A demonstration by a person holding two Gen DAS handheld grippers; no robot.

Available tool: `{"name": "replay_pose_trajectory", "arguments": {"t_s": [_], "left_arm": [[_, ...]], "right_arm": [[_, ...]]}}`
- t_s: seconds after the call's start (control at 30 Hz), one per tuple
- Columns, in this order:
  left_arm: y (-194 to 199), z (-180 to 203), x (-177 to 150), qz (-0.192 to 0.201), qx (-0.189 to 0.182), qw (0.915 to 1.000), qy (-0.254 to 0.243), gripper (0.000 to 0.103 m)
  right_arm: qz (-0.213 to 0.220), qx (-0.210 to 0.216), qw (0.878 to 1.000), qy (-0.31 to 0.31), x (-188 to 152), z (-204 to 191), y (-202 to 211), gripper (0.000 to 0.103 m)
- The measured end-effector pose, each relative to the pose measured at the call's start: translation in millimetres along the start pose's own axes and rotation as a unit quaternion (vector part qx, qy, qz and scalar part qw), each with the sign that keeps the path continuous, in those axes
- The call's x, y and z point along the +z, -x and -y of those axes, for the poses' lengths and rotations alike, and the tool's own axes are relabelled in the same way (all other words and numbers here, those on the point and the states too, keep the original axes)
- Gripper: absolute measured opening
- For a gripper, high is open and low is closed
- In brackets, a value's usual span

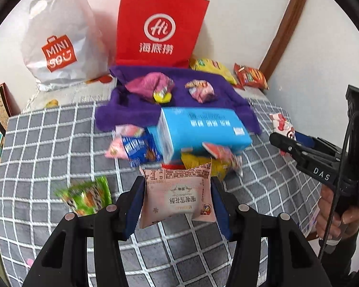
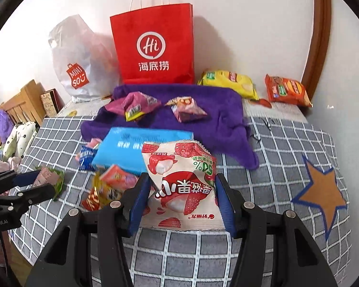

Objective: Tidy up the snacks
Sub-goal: 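Carry both held packets up and over onto the purple towel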

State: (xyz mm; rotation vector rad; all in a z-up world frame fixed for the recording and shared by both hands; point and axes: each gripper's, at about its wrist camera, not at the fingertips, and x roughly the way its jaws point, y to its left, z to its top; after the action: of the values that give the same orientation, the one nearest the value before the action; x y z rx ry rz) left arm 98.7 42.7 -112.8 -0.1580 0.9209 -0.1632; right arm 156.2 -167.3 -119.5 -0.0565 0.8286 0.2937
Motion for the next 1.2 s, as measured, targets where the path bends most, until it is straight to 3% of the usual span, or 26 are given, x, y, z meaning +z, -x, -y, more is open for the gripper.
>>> {"name": "replay_pose_trajectory", "arguments": {"t_s": [0.43, 1.2], "left_arm": [[8.0, -5.9, 55.5, 0.032, -0.007, 0.9995, -0.002, 0.051], [-42.2, -24.5, 148.3, 0.056, 0.003, 0.9983, 0.014, 0.051]], "right_arm": [[0.024, 0.010, 1.000, -0.003, 54.9, -8.3, -4.3, 0.054], [0.029, 0.007, 0.999, -0.011, 140.6, 1.4, -69.8, 0.054]]}}
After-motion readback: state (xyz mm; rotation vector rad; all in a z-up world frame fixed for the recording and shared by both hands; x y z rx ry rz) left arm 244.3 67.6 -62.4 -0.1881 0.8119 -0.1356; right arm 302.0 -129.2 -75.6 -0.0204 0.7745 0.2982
